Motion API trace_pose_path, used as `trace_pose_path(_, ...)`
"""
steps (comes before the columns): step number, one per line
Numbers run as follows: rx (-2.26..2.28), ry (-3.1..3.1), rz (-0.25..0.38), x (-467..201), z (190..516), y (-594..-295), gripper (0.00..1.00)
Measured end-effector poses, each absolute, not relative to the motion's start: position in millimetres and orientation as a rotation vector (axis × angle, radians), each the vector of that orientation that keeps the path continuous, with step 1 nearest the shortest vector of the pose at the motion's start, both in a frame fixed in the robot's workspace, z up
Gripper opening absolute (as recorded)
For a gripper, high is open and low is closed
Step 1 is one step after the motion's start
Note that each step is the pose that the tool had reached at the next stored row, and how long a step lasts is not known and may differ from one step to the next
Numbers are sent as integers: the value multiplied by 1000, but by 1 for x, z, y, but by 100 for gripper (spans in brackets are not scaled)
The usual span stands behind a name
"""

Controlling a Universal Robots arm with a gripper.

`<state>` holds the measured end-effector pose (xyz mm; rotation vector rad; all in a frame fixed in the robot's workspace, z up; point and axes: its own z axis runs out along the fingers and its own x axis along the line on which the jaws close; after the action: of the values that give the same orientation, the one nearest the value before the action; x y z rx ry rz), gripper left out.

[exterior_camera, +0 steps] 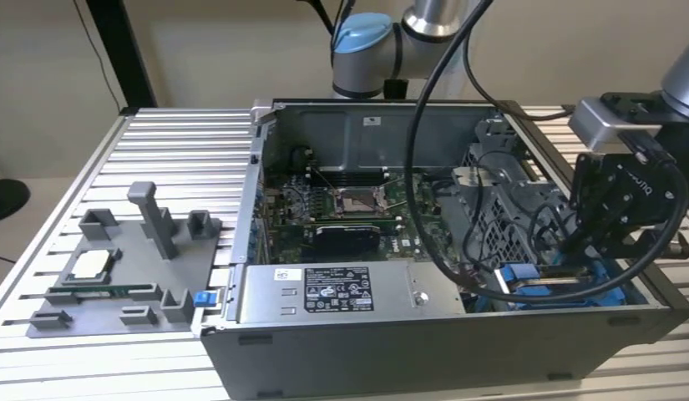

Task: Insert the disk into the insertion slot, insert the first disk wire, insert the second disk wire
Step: 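Insert the first disk wire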

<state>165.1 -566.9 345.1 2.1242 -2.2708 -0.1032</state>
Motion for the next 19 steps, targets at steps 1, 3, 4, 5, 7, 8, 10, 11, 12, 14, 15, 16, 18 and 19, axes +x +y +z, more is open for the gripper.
trace_pose_path(1, 2128, -2267, -103, 165, 345, -567, 0)
trace_pose_path(3, 2138, -2257, -103, 165, 344, -567, 0)
trace_pose_path(4, 2142, -2253, -103, 165, 343, -567, 0)
trace_pose_path(5, 2145, -2250, -103, 165, 343, -567, 0)
trace_pose_path(7, 2147, -2249, -103, 165, 342, -567, 0)
trace_pose_path(8, 2147, -2249, -103, 165, 342, -567, 0)
trace_pose_path(10, 2147, -2248, -102, 165, 341, -567, 0)
trace_pose_path(11, 2148, -2248, -102, 166, 341, -567, 0)
trace_pose_path(12, 2148, -2247, -103, 166, 341, -567, 0)
trace_pose_path(14, 2148, -2247, -102, 166, 341, -567, 0)
trace_pose_path(15, 2149, -2246, -102, 166, 340, -567, 0)
trace_pose_path(16, 2150, -2245, -102, 166, 340, -567, 0)
trace_pose_path(18, 2154, -2242, -103, 166, 339, -567, 0)
trace_pose_path(19, 2156, -2240, -104, 166, 339, -567, 0)
